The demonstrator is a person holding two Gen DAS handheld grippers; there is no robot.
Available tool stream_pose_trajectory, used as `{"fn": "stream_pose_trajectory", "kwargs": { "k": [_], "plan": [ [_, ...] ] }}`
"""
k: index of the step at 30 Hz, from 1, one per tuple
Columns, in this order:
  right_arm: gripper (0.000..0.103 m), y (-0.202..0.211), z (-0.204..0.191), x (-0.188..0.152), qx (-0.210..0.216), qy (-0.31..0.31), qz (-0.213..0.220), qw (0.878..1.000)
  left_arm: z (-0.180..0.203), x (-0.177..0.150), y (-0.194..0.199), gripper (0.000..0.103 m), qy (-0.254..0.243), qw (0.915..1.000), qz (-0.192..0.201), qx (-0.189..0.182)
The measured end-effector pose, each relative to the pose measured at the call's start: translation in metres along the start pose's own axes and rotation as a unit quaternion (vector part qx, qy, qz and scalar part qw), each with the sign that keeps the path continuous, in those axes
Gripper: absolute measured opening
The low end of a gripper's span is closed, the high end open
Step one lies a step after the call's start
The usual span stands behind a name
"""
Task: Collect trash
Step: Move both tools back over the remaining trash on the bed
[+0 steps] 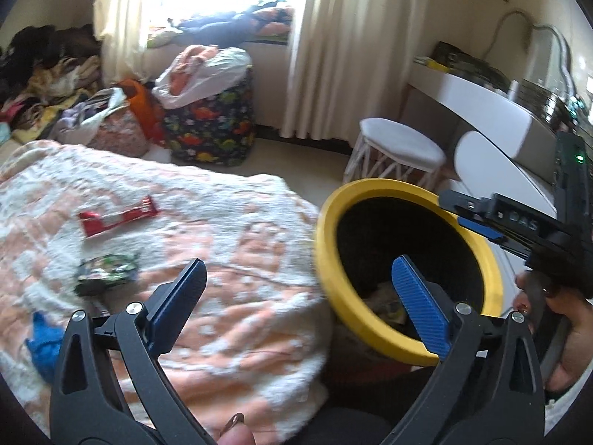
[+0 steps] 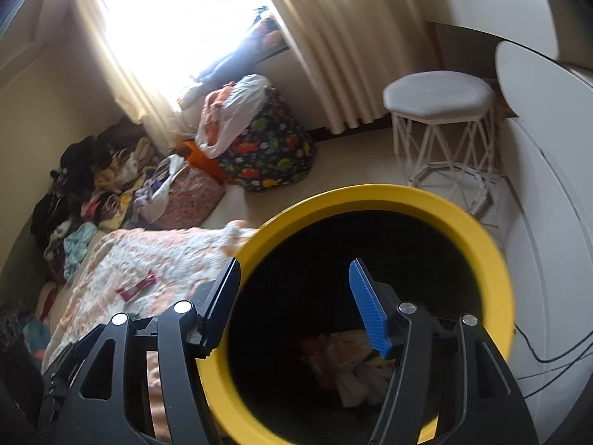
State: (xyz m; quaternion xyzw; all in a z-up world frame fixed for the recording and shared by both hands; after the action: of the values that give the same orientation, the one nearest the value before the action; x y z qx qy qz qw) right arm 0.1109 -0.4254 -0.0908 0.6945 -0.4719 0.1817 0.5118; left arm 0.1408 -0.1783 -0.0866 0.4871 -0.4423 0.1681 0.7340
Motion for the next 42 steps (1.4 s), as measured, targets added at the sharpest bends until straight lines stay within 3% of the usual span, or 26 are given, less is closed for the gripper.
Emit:
{"fn": "stream_pose_trajectory", "kwargs": {
  "k": [18,42],
  "plan": [
    [0.059,-0.017,-0.095,-0.026,0.076,0.078,-0.032,0.994,-0.082,-0.003,0.040,0.092,0.058,0.9949,0.029,0.077],
    [0.059,-0.067,-0.195,-0.071,0.134,0.151,-0.112,0.973,-0.185,-0.040,0.080,0.092,0.136,0.9776,0.025,0.158]
  ]
}}
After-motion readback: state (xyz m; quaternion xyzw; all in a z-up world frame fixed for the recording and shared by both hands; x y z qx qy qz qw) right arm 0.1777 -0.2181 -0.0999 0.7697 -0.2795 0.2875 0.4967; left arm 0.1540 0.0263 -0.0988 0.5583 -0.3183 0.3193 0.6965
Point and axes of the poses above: each gripper's, at about its wrist camera, not at the fingertips, and y roughly against the way its jaws point, z to its right, x to its top, the point moved 3 cm from there along -y, roughly the way its jaws point, and after that the axes turned 4 degrees about z, right-handed, at the moved point
